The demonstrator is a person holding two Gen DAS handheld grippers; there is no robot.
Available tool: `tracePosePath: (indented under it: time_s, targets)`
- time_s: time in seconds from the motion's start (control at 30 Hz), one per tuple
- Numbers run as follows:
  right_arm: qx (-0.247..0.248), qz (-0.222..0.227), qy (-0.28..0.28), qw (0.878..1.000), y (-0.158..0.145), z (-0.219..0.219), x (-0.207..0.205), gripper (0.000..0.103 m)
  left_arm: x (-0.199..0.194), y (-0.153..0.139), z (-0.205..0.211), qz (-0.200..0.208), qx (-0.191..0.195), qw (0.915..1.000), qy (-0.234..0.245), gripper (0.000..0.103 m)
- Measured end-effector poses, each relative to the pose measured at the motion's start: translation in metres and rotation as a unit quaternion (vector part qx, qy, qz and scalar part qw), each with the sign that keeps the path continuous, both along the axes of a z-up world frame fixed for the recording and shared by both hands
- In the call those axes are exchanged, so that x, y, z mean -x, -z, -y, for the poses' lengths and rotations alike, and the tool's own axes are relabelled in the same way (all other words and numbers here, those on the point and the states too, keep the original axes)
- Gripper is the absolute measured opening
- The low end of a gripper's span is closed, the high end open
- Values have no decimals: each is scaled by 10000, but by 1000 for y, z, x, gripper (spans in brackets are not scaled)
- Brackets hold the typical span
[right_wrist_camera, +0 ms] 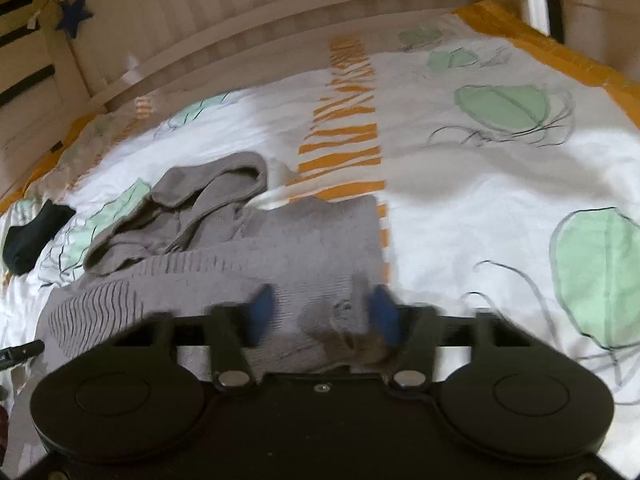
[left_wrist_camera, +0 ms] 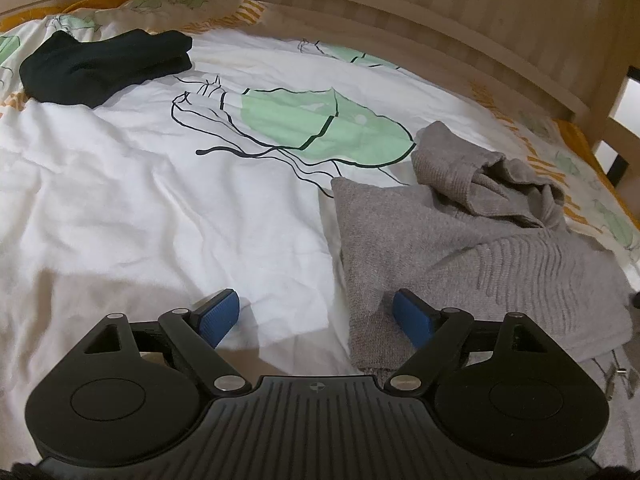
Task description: Fold large clothes
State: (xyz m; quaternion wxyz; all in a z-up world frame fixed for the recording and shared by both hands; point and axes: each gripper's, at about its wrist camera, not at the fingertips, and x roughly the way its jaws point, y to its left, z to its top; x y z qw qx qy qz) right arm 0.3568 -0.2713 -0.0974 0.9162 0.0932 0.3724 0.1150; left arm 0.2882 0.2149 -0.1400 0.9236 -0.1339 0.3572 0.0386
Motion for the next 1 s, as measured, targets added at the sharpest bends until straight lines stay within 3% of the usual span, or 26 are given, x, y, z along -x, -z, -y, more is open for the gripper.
tracePosePath:
  time_s: [0.07, 0.2, 0.27, 0.4, 0.47, 0.7, 0.77, 0.87, 1.0]
  targets:
    - [227, 81, -246, 9994, -3, -12, -2, 11, -1, -2, 2, -32, -69, 10000, 27, 84]
    - [42, 1169, -524, 9918, -38, -16, 27, 10, 3, -19, 2, 2, -243, 9997, -2, 83]
    - [-42, 1415, -490, 9887, -47, -10, 40, 10, 4, -34, 2, 202, -276, 9994, -65, 83]
    - [514, 595, -525, 9955, -8, -9, 32, 10, -17, -57, 16, 281, -432, 9985, 184, 83]
    - [480, 410, -503, 9967, 9, -5, 34, 11, -30, -60, 30, 242, -659, 9966, 422, 83]
    - [374, 471, -532, 9968, 16, 6, 41, 11, -65, -14, 72, -529, -1054, 9863, 1156, 84]
    - [378, 455, -568, 9966, 13, 9, 43, 11, -57, -9, 73, -327, -1191, 9852, 1191, 85]
    - [258, 371, -593, 9972, 11, 12, 42, 12, -56, -8, 65, -341, -994, 9877, 1162, 86]
    - [156, 360, -573, 9976, 9, 13, 40, 14, -63, -16, 72, -419, -1299, 9815, 1343, 86]
